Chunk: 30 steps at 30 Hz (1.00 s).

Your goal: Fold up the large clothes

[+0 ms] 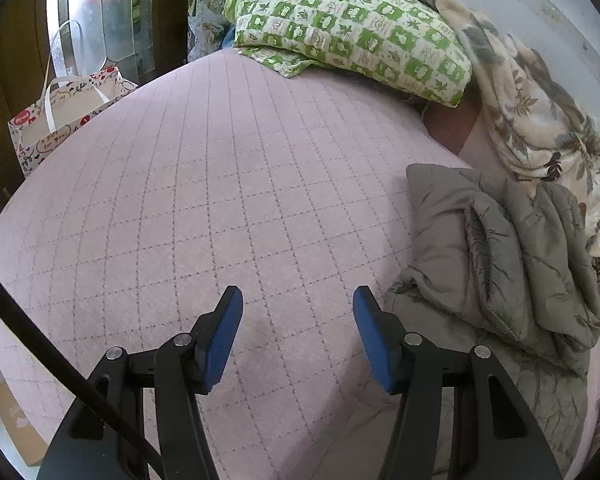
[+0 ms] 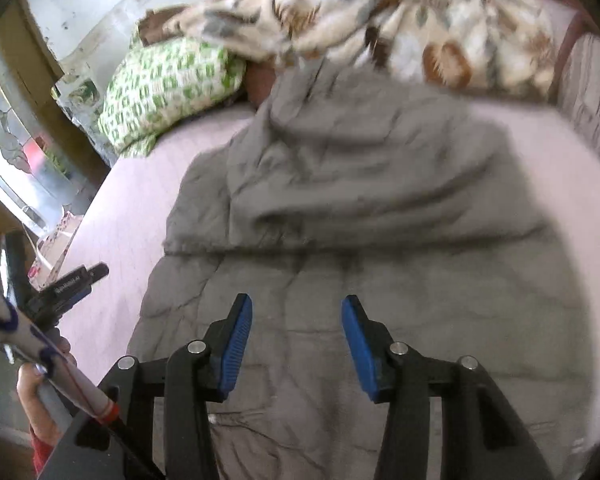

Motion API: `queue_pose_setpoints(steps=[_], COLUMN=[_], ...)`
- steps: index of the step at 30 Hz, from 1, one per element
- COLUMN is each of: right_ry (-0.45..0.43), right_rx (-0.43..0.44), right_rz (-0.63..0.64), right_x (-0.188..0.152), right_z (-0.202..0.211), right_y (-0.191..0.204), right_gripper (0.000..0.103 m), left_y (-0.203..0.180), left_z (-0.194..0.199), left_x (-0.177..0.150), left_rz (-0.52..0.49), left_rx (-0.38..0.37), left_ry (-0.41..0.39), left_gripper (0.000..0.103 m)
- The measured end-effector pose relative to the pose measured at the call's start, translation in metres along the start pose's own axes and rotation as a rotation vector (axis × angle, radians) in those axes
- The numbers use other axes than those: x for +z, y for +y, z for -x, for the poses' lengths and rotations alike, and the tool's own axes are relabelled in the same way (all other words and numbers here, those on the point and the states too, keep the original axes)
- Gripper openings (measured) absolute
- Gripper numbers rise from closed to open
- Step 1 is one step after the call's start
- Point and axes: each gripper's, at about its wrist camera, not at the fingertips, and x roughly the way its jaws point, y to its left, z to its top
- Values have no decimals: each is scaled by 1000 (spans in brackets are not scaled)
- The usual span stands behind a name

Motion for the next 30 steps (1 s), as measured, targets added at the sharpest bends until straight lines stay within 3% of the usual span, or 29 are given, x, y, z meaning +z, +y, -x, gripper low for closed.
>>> queue_pose_setpoints(steps=[4, 7, 10, 12, 16, 19, 21, 26, 30], right_ry=[-110, -140, -93, -34, 143, 115, 106, -95, -45], right_rx=[-127, -191, -234, -228, -207, -270, -285, -261, -208], right_rz=[-3, -57, -76, -81, -17, 118, 144, 147, 128], right_x=[47, 91, 110, 109, 70, 61, 69, 83, 84], right_z=[18, -11, -56, -86, -145, -148, -138, -79, -97], right_y=[-10, -15, -13, -11, -4, 9, 16, 42, 58], right_gripper=[46, 42, 40, 40, 41, 40, 40, 40, 40], left_y=[-3, -5, -7, -8, -9, -8, -8, -2, 2], left_z=[-3, -5, -6, -7, -7, -6, -5, -2, -3], left_x=[-1, -3, -2, -1, 3, 3, 2, 2, 1], left_rz=[-2, -6, -18, -22, -29, -25, -24, -8, -5], left_rx=[9, 12, 21, 19, 12, 3, -3, 0, 10], left_ry=[10, 16, 13, 14, 14, 16, 20, 13, 20], left_gripper=[56, 56, 56, 56, 56, 56, 56, 56, 56])
